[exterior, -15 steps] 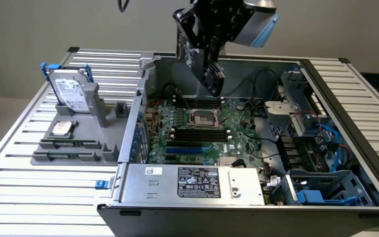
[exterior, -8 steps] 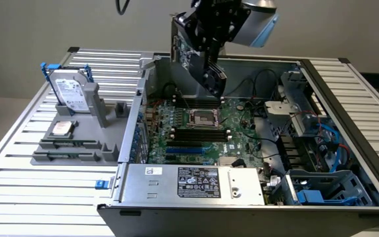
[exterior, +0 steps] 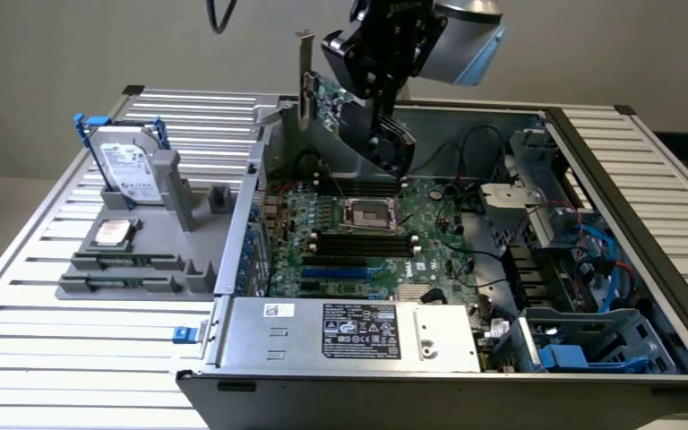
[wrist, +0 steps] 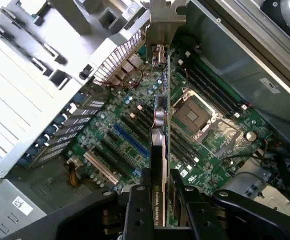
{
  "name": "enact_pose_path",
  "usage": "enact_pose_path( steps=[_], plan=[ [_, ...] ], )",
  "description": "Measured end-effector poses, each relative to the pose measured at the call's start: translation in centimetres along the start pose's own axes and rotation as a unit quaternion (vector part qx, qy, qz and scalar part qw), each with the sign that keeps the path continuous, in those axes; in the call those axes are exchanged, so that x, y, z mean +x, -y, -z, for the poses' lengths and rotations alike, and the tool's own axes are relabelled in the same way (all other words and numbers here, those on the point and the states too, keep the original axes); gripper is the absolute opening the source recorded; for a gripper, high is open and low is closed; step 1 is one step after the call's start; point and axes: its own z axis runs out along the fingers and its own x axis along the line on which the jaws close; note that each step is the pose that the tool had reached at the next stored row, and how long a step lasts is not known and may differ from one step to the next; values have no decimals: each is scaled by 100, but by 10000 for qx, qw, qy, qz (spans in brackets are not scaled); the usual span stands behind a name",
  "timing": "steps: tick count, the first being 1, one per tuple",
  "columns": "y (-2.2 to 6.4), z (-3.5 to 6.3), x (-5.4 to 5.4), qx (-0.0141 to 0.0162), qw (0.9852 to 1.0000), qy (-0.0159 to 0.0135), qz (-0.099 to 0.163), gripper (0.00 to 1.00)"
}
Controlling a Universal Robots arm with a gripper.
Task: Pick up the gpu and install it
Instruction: 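Insert the gpu into the slot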
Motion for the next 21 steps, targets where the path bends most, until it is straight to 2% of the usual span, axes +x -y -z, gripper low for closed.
enact_pose_path(
  steps=[5, 10, 15, 21],
  plan=[
    [1, -27, -1, 9, 9990, -22, 455, 26],
    [3, -55, -1, 18, 9958, -45, 910, 26],
    [4, -83, -2, 27, 9907, -65, 1356, 26],
    [6, -98, -3, 36, 9822, -89, 1874, 26]
  ],
)
